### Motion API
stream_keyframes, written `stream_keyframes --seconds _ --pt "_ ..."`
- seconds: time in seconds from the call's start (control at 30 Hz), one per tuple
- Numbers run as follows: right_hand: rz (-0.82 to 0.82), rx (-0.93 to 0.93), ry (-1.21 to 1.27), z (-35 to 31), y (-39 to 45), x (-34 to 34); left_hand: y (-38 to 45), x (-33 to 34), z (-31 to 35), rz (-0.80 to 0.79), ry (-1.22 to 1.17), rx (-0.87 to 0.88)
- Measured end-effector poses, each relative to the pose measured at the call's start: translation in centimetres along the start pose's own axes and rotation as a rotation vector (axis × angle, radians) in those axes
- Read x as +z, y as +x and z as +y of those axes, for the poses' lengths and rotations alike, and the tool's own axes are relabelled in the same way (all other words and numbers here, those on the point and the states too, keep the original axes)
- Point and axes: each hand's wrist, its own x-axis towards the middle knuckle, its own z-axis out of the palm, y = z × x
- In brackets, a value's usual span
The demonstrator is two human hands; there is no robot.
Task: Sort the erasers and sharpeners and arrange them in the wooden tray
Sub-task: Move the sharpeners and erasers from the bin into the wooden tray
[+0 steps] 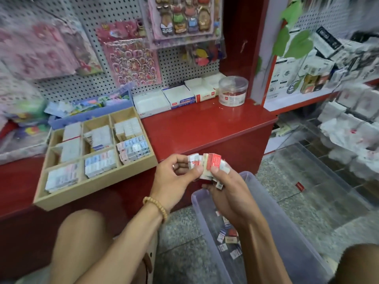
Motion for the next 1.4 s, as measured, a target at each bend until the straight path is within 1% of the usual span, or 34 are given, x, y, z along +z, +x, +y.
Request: stream_keyframes --seconds 0.13,0.23,0.33,0.47,0.63,0.8,1.0,1.1,1.3,1.4 --pt "-0.053 0.009 -0.073 0.1 1.3 2.9 1.2 -3.2 0.8 0.019 0.004 -0.017" --pt "-0.086 0.033 -0.035 0.8 3.0 5.2 2.2 -5.8 1.4 0.054 0.030 0.007" --pt "-0.117 0.062 0.010 1.4 5.0 7.7 3.5 -9.0 1.5 0.097 0.112 0.065" --pt "-0.156 0.081 0.026 2.1 7.8 11.6 5.3 -13.8 1.9 0.143 0.179 0.091" --pt "-0.158 0.112 0.030 3.0 11.3 15.5 8.5 -21.8 2.7 0.169 0.447 0.103" --pt "-0.094 0.179 0.090 4.2 13.7 17.9 13.7 -28.4 1.6 0.177 0.782 0.020" --pt "-0.018 0.207 0.140 5.4 15.9 18.1 17.2 -29.4 -0.3 0.061 1.023 0.002" --pt "-0.009 0.215 0.131 5.6 16.3 17.9 18.2 -29.3 -0.8 0.035 1.145 0.031" --pt "-0.026 0.239 0.131 6.0 16.5 17.7 19.6 -29.4 -2.0 0.037 1.190 0.099" --pt "-0.016 0.230 0.138 6.1 16.7 17.5 19.9 -29.6 -2.6 0.022 1.236 0.098"
